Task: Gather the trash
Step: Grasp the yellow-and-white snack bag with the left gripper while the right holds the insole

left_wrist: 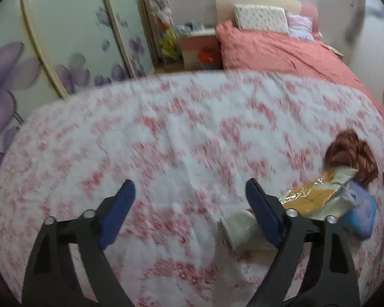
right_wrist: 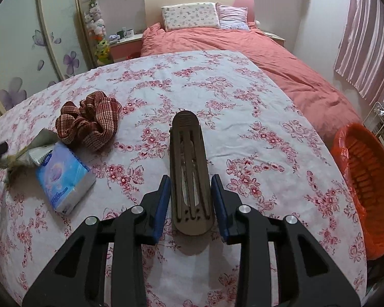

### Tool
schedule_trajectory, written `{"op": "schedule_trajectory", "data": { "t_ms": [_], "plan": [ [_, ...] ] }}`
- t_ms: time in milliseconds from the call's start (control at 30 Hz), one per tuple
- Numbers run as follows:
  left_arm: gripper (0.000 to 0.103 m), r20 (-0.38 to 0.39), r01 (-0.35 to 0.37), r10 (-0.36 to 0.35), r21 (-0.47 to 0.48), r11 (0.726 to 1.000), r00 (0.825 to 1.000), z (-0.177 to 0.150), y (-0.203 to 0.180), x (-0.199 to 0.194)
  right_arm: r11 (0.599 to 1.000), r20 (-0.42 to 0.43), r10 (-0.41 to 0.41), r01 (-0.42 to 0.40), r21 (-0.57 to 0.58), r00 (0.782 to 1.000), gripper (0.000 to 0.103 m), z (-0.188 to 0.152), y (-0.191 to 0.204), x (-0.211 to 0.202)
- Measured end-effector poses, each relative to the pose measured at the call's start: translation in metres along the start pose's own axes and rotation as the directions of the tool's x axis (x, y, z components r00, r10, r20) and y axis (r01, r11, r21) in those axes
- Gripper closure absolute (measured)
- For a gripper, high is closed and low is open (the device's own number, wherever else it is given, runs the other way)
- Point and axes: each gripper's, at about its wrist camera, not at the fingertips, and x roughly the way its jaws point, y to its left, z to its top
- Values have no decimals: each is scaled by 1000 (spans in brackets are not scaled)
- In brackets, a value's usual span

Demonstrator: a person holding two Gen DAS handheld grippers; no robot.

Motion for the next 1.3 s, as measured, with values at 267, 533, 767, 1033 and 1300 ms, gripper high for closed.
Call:
{"op": "schedule_trajectory", "data": {
  "t_ms": [267,533,767,1033,1300],
  "plan": [
    [23,-39,146,-147,-24,989,988,-38,-7,-19,1000,-1,-1,1,-12,1000,69,-6,1,-5],
    [23,-12,266,-266,19,964,964,-69,-28,-58,999,-4,7,-7,-37,1000,69,-17,-2,-12],
    [18,31,310,-314,82,947,949,-74,-55,-73,999,-5,16,-16,-38,1000,69,-24,-10,-18],
    [18,19,278,-284,163,947,959,-79,-91,-64,999,-3,31,-31,-21,1000,69,-28,-24,-21],
    [47,-27,232,-231,107,967,973,-76,-96,-45,999,1,41,-41,-17,999,69,-31,-24,-21]
  ]
}}
